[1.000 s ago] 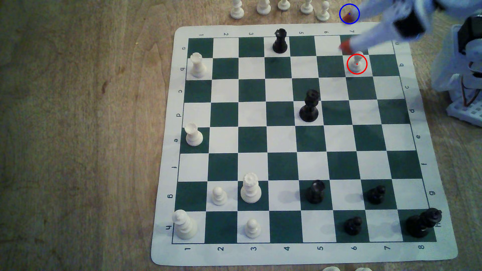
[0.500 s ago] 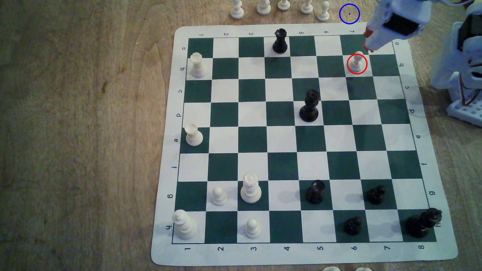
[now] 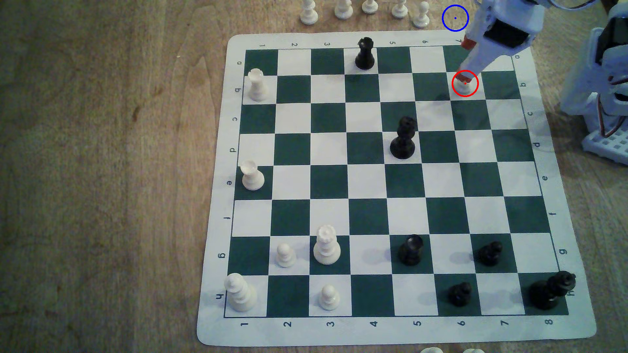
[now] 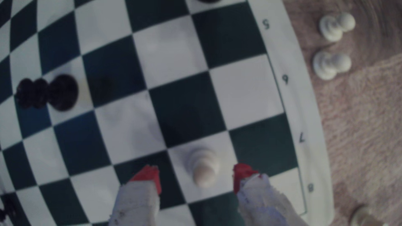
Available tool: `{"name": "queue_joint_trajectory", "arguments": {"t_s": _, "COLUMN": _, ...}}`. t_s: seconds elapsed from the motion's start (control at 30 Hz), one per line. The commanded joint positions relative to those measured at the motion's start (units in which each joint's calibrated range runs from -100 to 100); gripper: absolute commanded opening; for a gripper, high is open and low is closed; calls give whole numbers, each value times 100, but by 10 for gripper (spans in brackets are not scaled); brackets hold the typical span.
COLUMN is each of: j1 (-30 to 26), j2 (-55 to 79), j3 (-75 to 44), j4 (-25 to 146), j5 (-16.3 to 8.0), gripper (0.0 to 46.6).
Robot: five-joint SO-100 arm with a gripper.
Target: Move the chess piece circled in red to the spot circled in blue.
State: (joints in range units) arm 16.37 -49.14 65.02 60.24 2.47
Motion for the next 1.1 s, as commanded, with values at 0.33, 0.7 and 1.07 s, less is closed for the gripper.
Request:
{"name": "queue_joint_trajectory", "arguments": {"t_s": 0.33, "j1": -38, "j2": 160, "j3": 388, "j4": -397, "j5": 10, "gripper": 153}}
{"name": "queue_joint_trajectory", "arguments": {"t_s": 0.7, "j1": -22, "j2": 279, "j3": 696, "j4": -930, "j5": -15, "gripper": 154}}
{"name": "queue_joint_trajectory", "arguments": {"t_s": 1.07, "j1": -53, "j2": 449, "j3": 832, "j4": -1143, "j5": -15, "gripper": 125}}
